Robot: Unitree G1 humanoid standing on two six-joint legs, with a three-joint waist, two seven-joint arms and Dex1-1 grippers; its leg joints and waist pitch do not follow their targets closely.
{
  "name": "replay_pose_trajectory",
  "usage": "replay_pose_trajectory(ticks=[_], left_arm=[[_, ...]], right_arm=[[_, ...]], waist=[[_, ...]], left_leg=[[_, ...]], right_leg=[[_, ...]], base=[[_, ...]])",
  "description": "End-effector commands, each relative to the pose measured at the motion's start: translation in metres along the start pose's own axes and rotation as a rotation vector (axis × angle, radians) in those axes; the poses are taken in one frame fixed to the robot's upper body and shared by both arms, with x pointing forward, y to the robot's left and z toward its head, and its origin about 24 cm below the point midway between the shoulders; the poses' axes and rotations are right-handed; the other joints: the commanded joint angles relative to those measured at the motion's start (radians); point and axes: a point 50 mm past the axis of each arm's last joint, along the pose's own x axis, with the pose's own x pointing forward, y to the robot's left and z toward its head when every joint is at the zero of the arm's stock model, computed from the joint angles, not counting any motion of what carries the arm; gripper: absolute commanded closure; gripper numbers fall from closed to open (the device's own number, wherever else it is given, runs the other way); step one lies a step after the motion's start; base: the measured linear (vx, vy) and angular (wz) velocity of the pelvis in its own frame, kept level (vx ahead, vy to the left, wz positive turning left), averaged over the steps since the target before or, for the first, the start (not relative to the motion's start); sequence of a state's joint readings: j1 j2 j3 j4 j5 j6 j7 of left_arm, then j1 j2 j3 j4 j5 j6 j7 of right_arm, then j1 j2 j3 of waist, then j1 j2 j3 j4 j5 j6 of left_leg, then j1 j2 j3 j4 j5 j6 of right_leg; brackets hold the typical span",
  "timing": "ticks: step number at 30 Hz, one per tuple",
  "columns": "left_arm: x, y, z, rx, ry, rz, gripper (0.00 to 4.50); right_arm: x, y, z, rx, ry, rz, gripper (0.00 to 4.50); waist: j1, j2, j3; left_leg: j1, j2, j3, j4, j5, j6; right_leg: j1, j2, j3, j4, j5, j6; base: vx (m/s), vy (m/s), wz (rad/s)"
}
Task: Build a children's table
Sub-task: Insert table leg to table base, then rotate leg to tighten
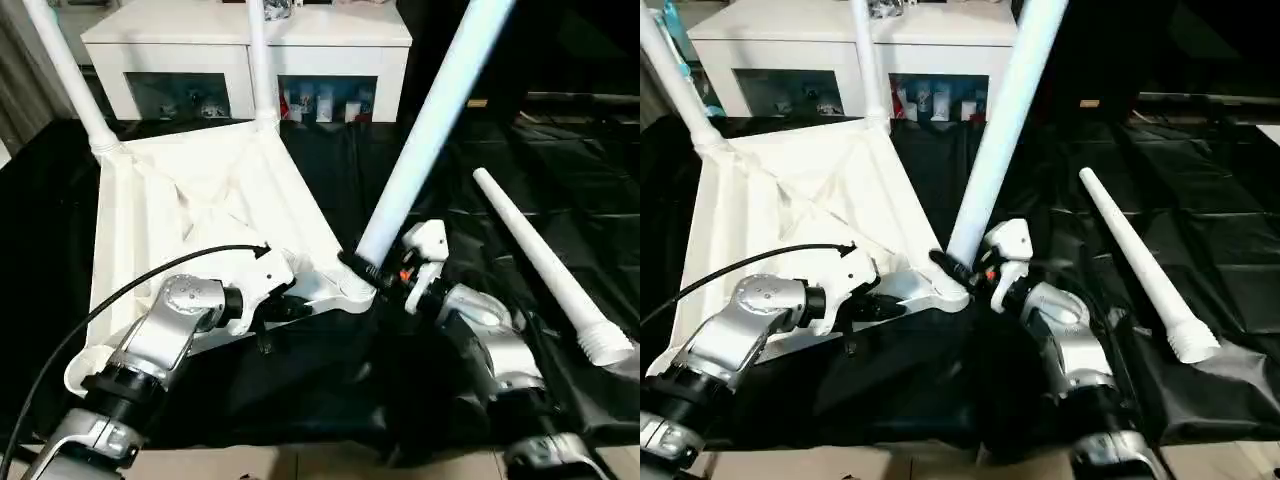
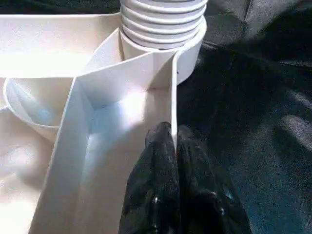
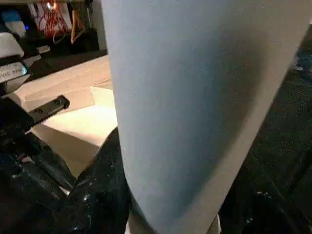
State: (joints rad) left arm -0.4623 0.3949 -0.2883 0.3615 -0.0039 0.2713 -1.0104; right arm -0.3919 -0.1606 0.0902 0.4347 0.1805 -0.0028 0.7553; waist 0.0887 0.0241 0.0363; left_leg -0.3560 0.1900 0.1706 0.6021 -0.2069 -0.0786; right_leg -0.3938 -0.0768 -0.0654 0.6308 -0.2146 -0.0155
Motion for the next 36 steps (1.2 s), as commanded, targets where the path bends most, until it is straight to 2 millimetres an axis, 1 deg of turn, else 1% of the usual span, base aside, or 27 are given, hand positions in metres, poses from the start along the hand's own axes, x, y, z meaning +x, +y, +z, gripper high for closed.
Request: replay_pose_trajectory(ticks=[1, 2, 6, 7, 9, 11, 12, 13, 14, 15, 16, 18, 19, 24, 27, 28, 29, 30, 31, 32, 33, 35, 36], left_arm=[[0.0, 0.002, 0.016, 0.061, -0.056, -0.007, 4.5], [0.0, 0.002, 0.016, 0.061, -0.053, -0.008, 4.5], [-0.001, 0.001, 0.014, 0.057, -0.048, -0.01, 4.5], [-0.001, 0.001, 0.013, 0.057, -0.047, -0.01, 4.5], [-0.002, 0.002, 0.013, 0.056, -0.045, -0.014, 4.5], [-0.002, 0.002, 0.012, 0.058, -0.04, -0.016, 4.5], [-0.003, 0.002, 0.012, 0.06, -0.037, -0.017, 4.5], [-0.003, 0.003, 0.012, 0.06, -0.036, -0.017, 4.5], [-0.003, 0.003, 0.012, 0.06, -0.036, -0.017, 4.5], [-0.004, 0.003, 0.012, 0.059, -0.035, -0.018, 4.5], [-0.004, 0.004, 0.012, 0.06, -0.033, -0.017, 4.5], [-0.004, 0.004, 0.012, 0.061, -0.031, -0.017, 4.5], [-0.004, 0.005, 0.012, 0.062, -0.029, -0.016, 4.5], [-0.005, 0.007, 0.012, 0.066, -0.026, -0.011, 4.5], [-0.006, 0.008, 0.011, 0.062, -0.023, -0.001, 4.5], [-0.006, 0.008, 0.011, 0.062, -0.023, -0.001, 4.5], [-0.006, 0.009, 0.011, 0.056, -0.02, 0.008, 4.5], [-0.006, 0.011, 0.01, 0.042, -0.02, 0.023, 4.5], [-0.006, 0.014, 0.01, 0.026, -0.016, 0.042, 4.5], [-0.005, 0.015, 0.009, 0.013, -0.012, 0.057, 4.5], [-0.004, 0.018, 0.007, -0.013, -0.001, 0.085, 4.5], [-0.001, 0.021, 0.005, -0.041, 0.016, 0.126, 4.5], [0.006, 0.022, 0.002, -0.078, 0.033, 0.172, 4.5]], right_arm=[[-0.009, 0.007, -0.035, 0.035, 0.2, 0.021, 2.64], [-0.009, 0.009, -0.034, 0.03, 0.211, 0.033, 2.64], [-0.005, 0.012, -0.033, 0.033, 0.238, 0.056, 2.64], [-0.004, 0.012, -0.033, 0.037, 0.241, 0.057, 2.64], [-0.002, 0.01, -0.033, 0.051, 0.263, 0.051, 2.64], [0.002, 0.007, -0.034, 0.055, 0.286, 0.042, 2.64], [0.003, 0.006, -0.034, 0.053, 0.292, 0.037, 2.64], [0.006, 0.004, -0.036, 0.065, 0.324, 0.034, 2.64], [0.007, 0.003, -0.036, 0.064, 0.334, 0.033, 2.64], [0.008, 0.003, -0.037, 0.064, 0.348, 0.033, 2.64], [0.009, 0.002, -0.037, 0.059, 0.357, 0.035, 2.64], [0.01, 0.002, -0.037, 0.049, 0.368, 0.039, 2.64], [0.011, 0.003, -0.037, 0.05, 0.374, 0.048, 2.64], [0.013, 0.003, -0.036, 0.053, 0.38, 0.054, 2.64], [0.014, 0.002, -0.038, 0.042, 0.385, 0.051, 2.64], [0.014, 0.002, -0.038, 0.042, 0.385, 0.051, 2.64], [0.015, 0.002, -0.038, 0.039, 0.385, 0.045, 2.64], [0.016, 0.002, -0.038, 0.035, 0.38, 0.033, 2.64], [0.017, 0.001, -0.038, 0.034, 0.374, 0.012, 2.64], [0.018, 0.0, -0.038, 0.035, 0.37, -0.006, 2.64], [0.02, -0.002, -0.038, 0.043, 0.369, -0.056, 2.64], [0.024, -0.004, -0.039, 0.053, 0.372, -0.124, 2.64], [0.029, -0.005, -0.04, 0.072, 0.379, -0.196, 2.64]], waist=[[-0.005, 0.006, -0.052], [-0.007, 0.006, -0.052], [-0.008, 0.005, -0.052], [-0.008, 0.002, -0.053], [-0.009, 0.004, -0.052], [-0.011, 0.005, -0.05], [-0.012, 0.006, -0.046], [-0.013, 0.007, -0.046], [-0.015, 0.007, -0.044], [-0.021, 0.009, -0.041], [-0.022, 0.005, -0.04], [-0.027, 0.006, -0.04], [-0.028, 0.004, -0.041], [-0.03, 0.006, -0.041], [-0.031, 0.007, -0.04], [-0.03, 0.01, -0.039], [-0.031, 0.012, -0.039], [-0.032, 0.01, -0.038], [-0.032, 0.012, -0.038], [-0.032, 0.011, -0.038], [-0.033, 0.014, -0.036], [-0.035, 0.013, -0.035], [-0.037, 0.018, -0.035]], left_leg=[[0.003, 0.036, -0.011, -0.077, -0.157, 0.032], [0.003, 0.037, -0.011, -0.078, -0.159, 0.029], [0.004, 0.036, -0.011, -0.078, -0.153, 0.031], [0.003, 0.036, -0.011, -0.078, -0.149, 0.033], [0.002, 0.036, -0.011, -0.078, -0.143, 0.035], [0.004, 0.036, -0.011, -0.08, -0.161, 0.031], [0.005, 0.037, -0.011, -0.083, -0.19, 0.023], [0.007, 0.038, -0.013, -0.086, -0.212, 0.015], [0.006, 0.038, -0.014, -0.088, -0.222, 0.008], [0.007, 0.038, -0.014, -0.09, -0.25, 0.001], [0.008, 0.038, -0.014, -0.091, -0.259, -0.002], [0.007, 0.038, -0.016, -0.092, -0.265, -0.004], [0.007, 0.038, -0.016, -0.092, -0.262, -0.003], [0.006, 0.039, -0.016, -0.093, -0.256, 0.001], [0.007, 0.038, -0.016, -0.094, -0.273, -0.002], [0.007, 0.039, -0.017, -0.094, -0.278, -0.004], [0.008, 0.039, -0.017, -0.095, -0.284, -0.006], [0.007, 0.039, -0.017, -0.095, -0.289, -0.007], [0.009, 0.038, -0.016, -0.095, -0.293, -0.01], [0.009, 0.038, -0.017, -0.096, -0.296, -0.012], [0.01, 0.038, -0.018, -0.097, -0.307, -0.017], [0.012, 0.037, -0.018, -0.098, -0.321, -0.024], [0.012, 0.037, -0.02, -0.099, -0.33, -0.031]], right_leg=[[0.055, -0.065, 0.05, -0.072, -0.044, -0.233], [0.054, -0.064, 0.05, -0.073, -0.054, -0.229], [0.055, -0.063, 0.051, -0.072, -0.041, -0.228], [0.055, -0.063, 0.051, -0.072, -0.037, -0.228], [0.055, -0.064, 0.051, -0.071, -0.036, -0.231], [0.052, -0.064, 0.05, -0.075, -0.066, -0.232], [0.051, -0.065, 0.05, -0.08, -0.11, -0.226], [0.05, -0.067, 0.051, -0.082, -0.147, -0.222], [0.05, -0.066, 0.051, -0.083, -0.165, -0.218], [0.048, -0.066, 0.051, -0.088, -0.198, -0.213], [0.048, -0.067, 0.051, -0.09, -0.213, -0.21], [0.048, -0.068, 0.052, -0.091, -0.233, -0.201], [0.048, -0.068, 0.053, -0.092, -0.234, -0.199], [0.047, -0.069, 0.053, -0.091, -0.22, -0.204], [0.045, -0.069, 0.053, -0.093, -0.242, -0.204], [0.045, -0.07, 0.053, -0.093, -0.248, -0.204], [0.044, -0.07, 0.054, -0.094, -0.252, -0.201], [0.044, -0.069, 0.053, -0.095, -0.256, -0.2], [0.041, -0.069, 0.054, -0.097, -0.264, -0.198], [0.042, -0.069, 0.054, -0.097, -0.269, -0.197], [0.04, -0.069, 0.054, -0.098, -0.282, -0.195], [0.037, -0.069, 0.054, -0.101, -0.31, -0.192], [0.037, -0.071, 0.053, -0.103, -0.328, -0.187]], base=[[0.0, 0.0, 0.0], [0.0, 0.0, 0.0], [0.0, 0.0, 0.0], [0.0, 0.0, 0.0], [0.0, 0.0, 0.0], [0.0, 0.0, 0.0], [0.0, 0.0, 0.0], [0.0, 0.0, 0.0], [0.0, 0.0, 0.0], [0.0, 0.0, 0.0], [0.0, 0.0, 0.0], [0.0, 0.0, 0.0], [0.0, 0.0, 0.0], [0.0, 0.0, 0.0], [0.0, 0.0, 0.0], [0.0, 0.0, 0.0], [0.0, 0.0, 0.0], [0.0, 0.0, 0.0], [0.0, 0.0, 0.0], [0.0, 0.0, 0.0], [0.0, 0.0, 0.0], [0.0, 0.0, 0.0], [0.0, 0.0, 0.0]])
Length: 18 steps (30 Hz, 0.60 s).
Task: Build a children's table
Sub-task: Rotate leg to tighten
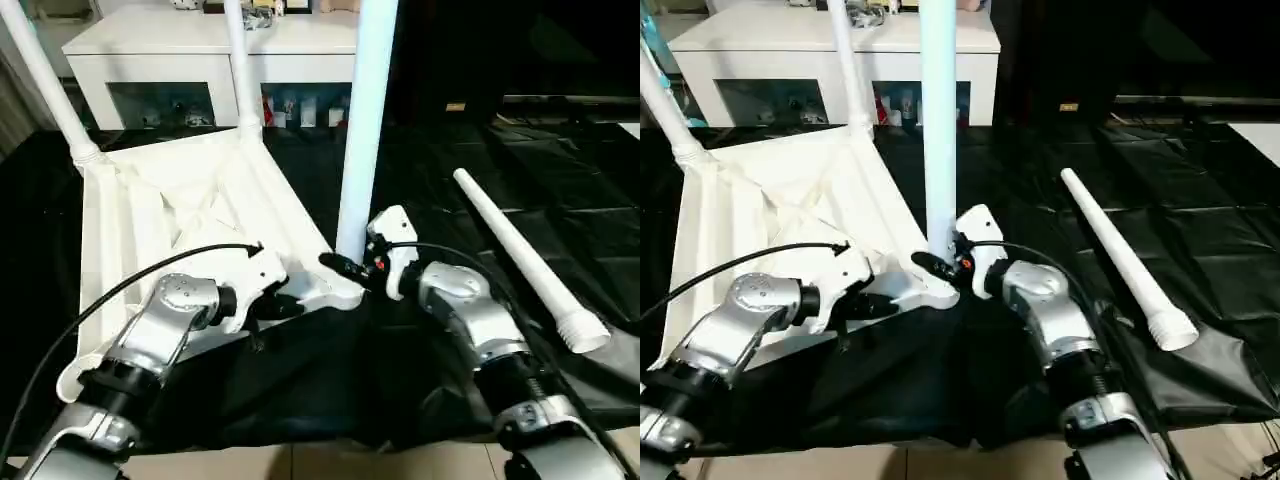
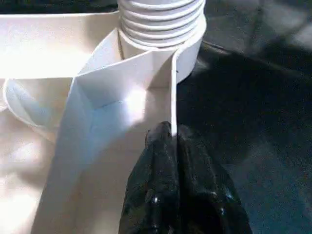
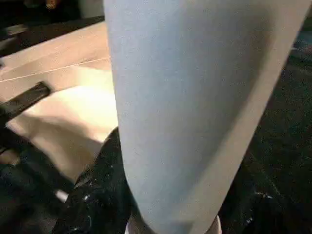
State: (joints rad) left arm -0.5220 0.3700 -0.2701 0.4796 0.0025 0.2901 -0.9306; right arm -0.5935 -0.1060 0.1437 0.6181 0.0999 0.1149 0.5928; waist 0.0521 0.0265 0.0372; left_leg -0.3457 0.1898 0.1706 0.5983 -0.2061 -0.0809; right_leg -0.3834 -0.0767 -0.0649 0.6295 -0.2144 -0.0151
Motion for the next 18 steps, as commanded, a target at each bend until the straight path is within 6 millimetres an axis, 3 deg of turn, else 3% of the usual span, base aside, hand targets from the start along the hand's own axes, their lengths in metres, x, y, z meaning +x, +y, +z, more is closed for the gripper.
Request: replay_pose_trajectory(ticks=[1, 4, 7, 9, 10, 13, 18], left_arm=[[0.007, 0.007, 0.006, -0.03, 0.013, 0.103, 4.5], [0.025, 0.001, 0.005, -0.127, 0.028, 0.177, 4.5], [0.046, -0.011, 0.01, -0.169, 0.039, 0.173, 4.5], [0.061, -0.021, 0.018, -0.186, 0.039, 0.159, 4.5], [0.065, -0.023, 0.021, -0.185, 0.04, 0.164, 4.5], [0.068, -0.023, 0.028, -0.181, 0.036, 0.174, 4.5], [0.063, -0.021, 0.025, -0.184, 0.042, 0.184, 4.5]], right_arm=[[-0.003, 0.001, -0.052, 0.094, 0.241, -0.147, 2.64], [0.009, 0.004, -0.052, 0.158, 0.27, -0.269, 2.64], [0.022, 0.016, -0.05, 0.212, 0.286, -0.302, 2.64], [0.032, 0.026, -0.047, 0.255, 0.294, -0.323, 2.64], [0.036, 0.029, -0.045, 0.26, 0.299, -0.332, 2.64], [0.039, 0.033, -0.047, 0.284, 0.318, -0.351, 2.64], [0.039, 0.031, -0.048, 0.285, 0.326, -0.376, 2.64]], waist=[[-0.002, 0.013, -0.033], [-0.005, 0.014, -0.033], [-0.008, 0.013, -0.032], [-0.009, 0.004, -0.034], [-0.009, 0.009, -0.033], [-0.007, 0.004, -0.034], [-0.011, 0.002, -0.037]], left_leg=[[0.003, 0.036, -0.02, -0.095, -0.346, -0.036], [0.005, 0.034, -0.024, -0.096, -0.362, -0.044], [0.003, 0.032, -0.024, -0.098, -0.374, -0.029], [0.004, 0.031, -0.022, -0.098, -0.355, -0.02], [0.008, 0.03, -0.02, -0.099, -0.356, -0.017], [0.011, 0.031, -0.023, -0.107, -0.366, -0.009], [0.008, 0.033, -0.023, -0.111, -0.372, -0.012]], right_leg=[[0.024, -0.071, 0.052, -0.103, -0.356, -0.182], [0.023, -0.073, 0.051, -0.11, -0.407, -0.165], [0.022, -0.071, 0.051, -0.117, -0.435, -0.146], [0.021, -0.071, 0.051, -0.121, -0.431, -0.137], [0.017, -0.071, 0.052, -0.123, -0.436, -0.136], [0.02, -0.072, 0.049, -0.129, -0.463, -0.115], [0.019, -0.071, 0.052, -0.128, -0.419, -0.115]], base=[[0.0, 0.0, 0.0], [0.0, 0.0, 0.0], [0.0, 0.0, 0.0], [0.0, 0.0, 0.0], [0.0, 0.0, 0.0], [0.0, 0.0, 0.0], [0.0, 0.0, 0.0]])
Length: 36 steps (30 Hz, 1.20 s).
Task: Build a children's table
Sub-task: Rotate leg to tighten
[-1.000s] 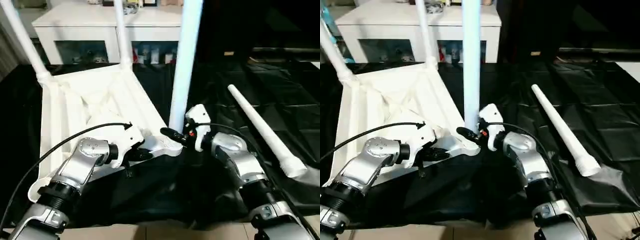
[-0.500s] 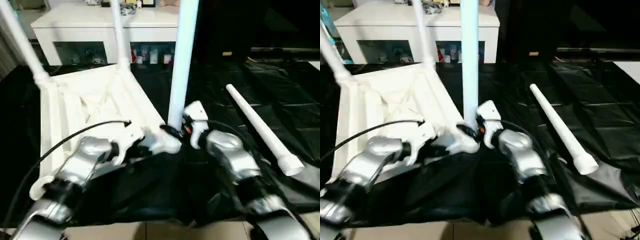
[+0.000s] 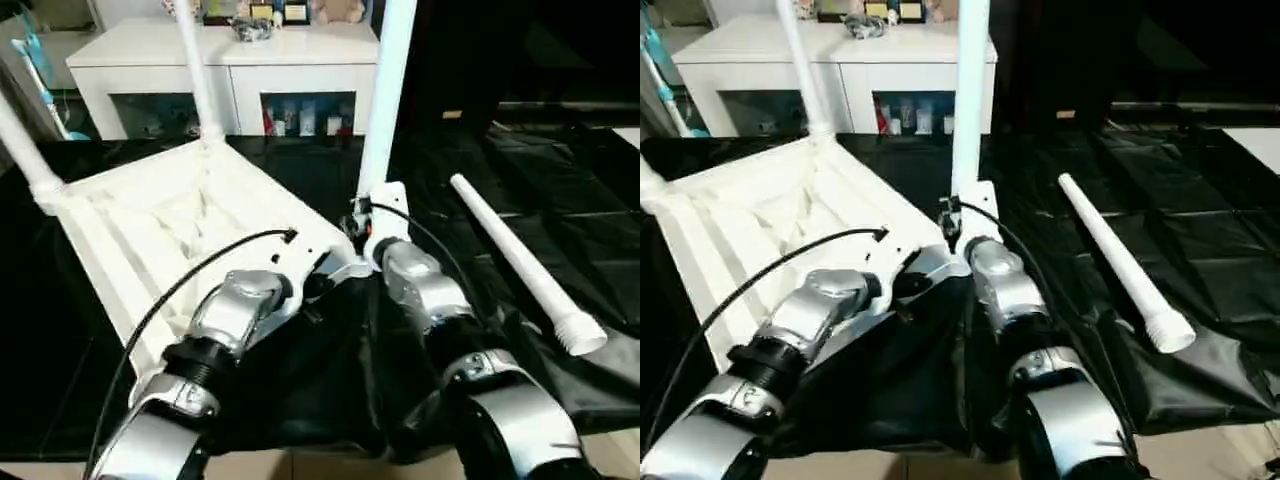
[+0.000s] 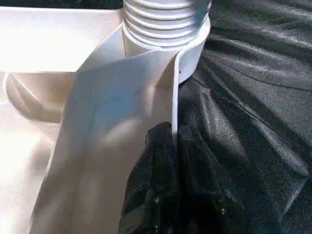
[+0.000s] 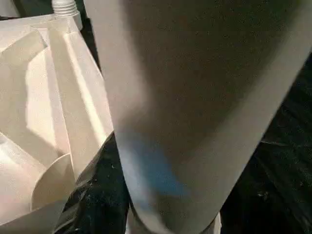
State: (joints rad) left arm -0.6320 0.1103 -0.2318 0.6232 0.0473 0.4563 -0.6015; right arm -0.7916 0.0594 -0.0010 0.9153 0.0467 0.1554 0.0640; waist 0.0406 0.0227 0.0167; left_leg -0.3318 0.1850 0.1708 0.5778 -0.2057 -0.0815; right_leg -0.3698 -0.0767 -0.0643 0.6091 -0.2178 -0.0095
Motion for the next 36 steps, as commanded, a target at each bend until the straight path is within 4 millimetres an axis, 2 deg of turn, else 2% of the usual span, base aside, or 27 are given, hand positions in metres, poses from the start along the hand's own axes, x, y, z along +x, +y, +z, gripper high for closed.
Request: replay_pose_trajectory(ticks=[1, 4, 11, 12, 13, 14, 15, 16, 19, 20, 21, 23, 27, 29, 34, 36], left_arm=[[0.006, -0.007, -0.004, -0.002, 0.029, 0.001, 4.5], [0.005, -0.006, -0.005, -0.008, 0.033, 0.009, 4.5], [0.003, -0.003, -0.004, -0.009, 0.035, 0.016, 4.5], [0.003, -0.002, -0.004, -0.009, 0.033, 0.016, 4.5], [0.003, -0.001, -0.004, -0.008, 0.033, 0.016, 4.5], [0.003, -0.001, -0.003, -0.008, 0.032, 0.016, 4.5], [0.002, -0.001, -0.003, -0.007, 0.032, 0.016, 4.5], [0.002, 0.0, -0.003, -0.007, 0.031, 0.017, 4.5], [0.002, 0.0, -0.004, -0.006, 0.031, 0.015, 4.5], [0.002, 0.0, -0.004, -0.006, 0.031, 0.015, 4.5], [0.001, 0.001, -0.004, -0.005, 0.03, 0.015, 4.5], [0.001, 0.002, -0.003, -0.005, 0.029, 0.015, 4.5], [0.0, 0.004, -0.003, -0.005, 0.026, 0.016, 4.5], [-0.001, 0.004, -0.003, -0.004, 0.026, 0.017, 4.5], [-0.002, 0.006, -0.003, 0.002, 0.021, 0.014, 4.5], [-0.003, 0.006, -0.002, 0.012, 0.018, 0.004, 4.5]], right_arm=[[-0.006, 0.028, -0.058, 0.068, 0.261, 0.08, 2.64], [-0.005, 0.027, -0.056, 0.079, 0.256, 0.071, 2.64], [-0.003, 0.029, -0.049, 0.094, 0.209, 0.099, 2.64], [-0.003, 0.028, -0.048, 0.093, 0.207, 0.1, 2.29], [-0.002, 0.027, -0.047, 0.089, 0.202, 0.104, 2.29], [-0.002, 0.027, -0.046, 0.084, 0.197, 0.108, 2.29], [-0.002, 0.027, -0.045, 0.075, 0.189, 0.113, 2.29], [-0.002, 0.026, -0.043, 0.062, 0.178, 0.117, 1.89], [-0.001, 0.025, -0.041, 0.049, 0.165, 0.119, 1.87], [-0.001, 0.025, -0.04, 0.041, 0.158, 0.12, 1.62], [-0.001, 0.025, -0.037, 0.03, 0.141, 0.127, 1.62], [-0.001, 0.024, -0.034, 0.027, 0.124, 0.136, 1.39], [0.0, 0.023, -0.029, 0.016, 0.097, 0.156, 1.03], [0.0, 0.023, -0.027, 0.016, 0.088, 0.163, 0.96], [0.0, 0.018, -0.018, -0.006, 0.045, 0.176, 0.96], [0.0, 0.014, -0.016, -0.018, 0.036, 0.157, 0.84]], waist=[[0.0, 0.006, -0.017], [-0.003, 0.003, -0.017], [-0.005, 0.005, -0.015], [-0.005, 0.007, -0.015], [-0.005, 0.005, -0.014], [-0.005, 0.01, -0.015], [-0.006, 0.007, -0.016], [-0.005, 0.008, -0.018], [-0.005, 0.008, -0.018], [-0.004, 0.009, -0.019], [-0.005, 0.008, -0.019], [-0.005, 0.007, -0.019], [-0.003, 0.007, -0.022], [-0.003, 0.007, -0.022], [-0.002, 0.009, -0.028], [-0.003, 0.009, -0.026]], left_leg=[[-0.006, 0.038, -0.025, -0.092, -0.378, -0.013], [-0.006, 0.038, -0.025, -0.093, -0.391, -0.014], [-0.005, 0.038, -0.027, -0.096, -0.416, -0.013], [-0.004, 0.038, -0.027, -0.097, -0.419, -0.013], [-0.005, 0.038, -0.027, -0.098, -0.419, -0.012], [-0.004, 0.038, -0.027, -0.098, -0.418, -0.013], [-0.005, 0.038, -0.027, -0.099, -0.415, -0.011], [-0.007, 0.039, -0.026, -0.102, -0.388, -0.007], [-0.009, 0.04, -0.023, -0.102, -0.363, -0.004], [-0.01, 0.041, -0.024, -0.102, -0.354, -0.005], [-0.014, 0.041, -0.022, -0.102, -0.333, 0.0], [-0.012, 0.041, -0.019, -0.1, -0.326, 0.004], [-0.014, 0.042, -0.016, -0.097, -0.274, 0.02], [-0.016, 0.042, -0.016, -0.097, -0.261, 0.024], [-0.02, 0.043, -0.013, -0.089, -0.182, 0.045], [-0.021, 0.043, -0.012, -0.089, -0.179, 0.051]], right_leg=[[0.007, -0.071, 0.05, -0.107, -0.414, -0.12], [0.005, -0.071, 0.05, -0.108, -0.42, -0.121], [-0.001, -0.073, 0.05, -0.117, -0.481, -0.1], [-0.002, -0.073, 0.05, -0.118, -0.487, -0.098], [-0.002, -0.073, 0.05, -0.119, -0.488, -0.096], [-0.002, -0.073, 0.05, -0.119, -0.484, -0.096], [0.0, -0.072, 0.049, -0.12, -0.478, -0.096], [0.004, -0.073, 0.049, -0.12, -0.446, -0.102], [0.006, -0.072, 0.05, -0.118, -0.393, -0.13], [0.009, -0.073, 0.051, -0.114, -0.381, -0.134], [0.012, -0.073, 0.051, -0.111, -0.347, -0.145], [0.011, -0.072, 0.052, -0.111, -0.335, -0.152], [0.016, -0.072, 0.052, -0.103, -0.265, -0.179], [0.019, -0.073, 0.052, -0.101, -0.244, -0.185], [0.027, -0.071, 0.05, -0.087, -0.112, -0.222], [0.026, -0.071, 0.049, -0.087, -0.103, -0.23]], base=[[0.0, 0.0, 0.0], [0.0, 0.0, 0.0], [0.0, 0.0, 0.0], [0.0, 0.0, 0.0], [0.0, 0.0, 0.0], [0.0, 0.0, 0.0], [0.0, 0.0, 0.0], [0.0, 0.0, 0.0], [0.0, 0.0, 0.0], [0.0, 0.0, 0.0], [0.0, 0.0, 0.0], [0.0, 0.0, 0.0], [0.0, 0.0, 0.0], [0.0, 0.0, 0.0], [0.0, 0.0, 0.0], [0.0, 0.0, 0.0]])
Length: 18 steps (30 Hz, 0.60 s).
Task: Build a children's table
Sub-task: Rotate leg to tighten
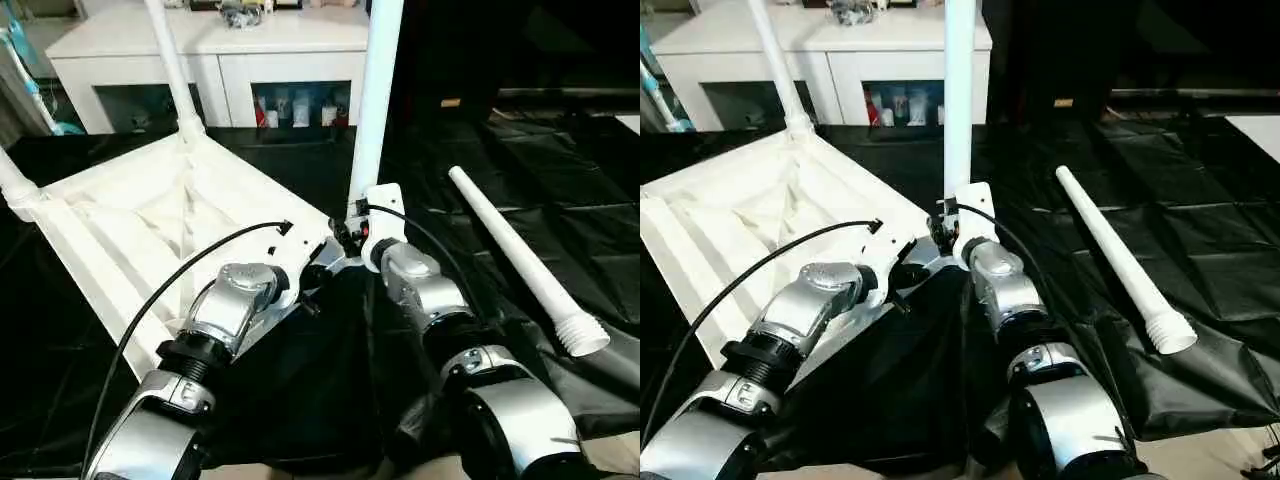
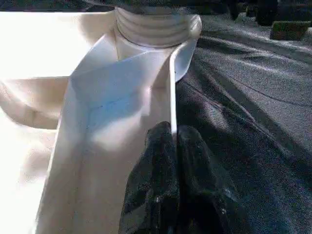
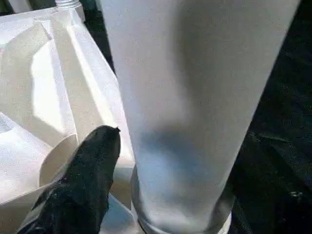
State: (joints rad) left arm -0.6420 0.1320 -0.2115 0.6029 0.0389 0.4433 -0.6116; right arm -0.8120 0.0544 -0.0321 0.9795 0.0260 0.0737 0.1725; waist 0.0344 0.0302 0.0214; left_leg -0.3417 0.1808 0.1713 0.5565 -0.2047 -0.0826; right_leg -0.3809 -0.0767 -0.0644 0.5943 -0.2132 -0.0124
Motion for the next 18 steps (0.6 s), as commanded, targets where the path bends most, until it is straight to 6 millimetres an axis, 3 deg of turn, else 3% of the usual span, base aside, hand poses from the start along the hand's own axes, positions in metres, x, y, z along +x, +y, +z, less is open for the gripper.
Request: replay_pose_trajectory(ticks=[1, 5, 10, 18], left_arm=[[0.003, -0.003, -0.01, 0.006, 0.053, -0.019, 4.5], [0.002, -0.004, -0.01, 0.016, 0.048, -0.033, 4.5], [0.002, -0.004, -0.011, 0.019, 0.047, -0.037, 4.5], [-0.001, -0.002, -0.012, 0.024, 0.046, -0.038, 4.5]], right_arm=[[-0.001, 0.012, -0.016, -0.016, 0.066, 0.06, 0.68], [-0.002, 0.007, -0.011, -0.02, 0.034, 0.067, 0.68], [-0.005, -0.002, -0.005, -0.049, 0.005, 0.062, 0.68], [-0.009, -0.014, -0.005, -0.045, -0.009, 0.053, 0.68]], waist=[[0.003, 0.002, -0.03], [0.005, 0.001, -0.029], [0.009, 0.002, -0.032], [0.014, 0.003, -0.034]], left_leg=[[-0.01, 0.047, -0.013, -0.069, -0.19, 0.051], [-0.009, 0.048, -0.012, -0.069, -0.203, 0.047], [-0.012, 0.048, -0.011, -0.061, -0.125, 0.069], [-0.013, 0.047, -0.008, -0.054, -0.101, 0.088]], right_leg=[[0.037, -0.072, 0.049, -0.074, -0.124, -0.228], [0.038, -0.074, 0.051, -0.077, -0.165, -0.223], [0.042, -0.073, 0.049, -0.066, -0.068, -0.241], [0.045, -0.073, 0.047, -0.058, 0.002, -0.265]], base=[[0.0, 0.0, 0.0], [0.0, 0.0, 0.0], [0.0, 0.0, 0.0], [0.0, 0.0, 0.0]])
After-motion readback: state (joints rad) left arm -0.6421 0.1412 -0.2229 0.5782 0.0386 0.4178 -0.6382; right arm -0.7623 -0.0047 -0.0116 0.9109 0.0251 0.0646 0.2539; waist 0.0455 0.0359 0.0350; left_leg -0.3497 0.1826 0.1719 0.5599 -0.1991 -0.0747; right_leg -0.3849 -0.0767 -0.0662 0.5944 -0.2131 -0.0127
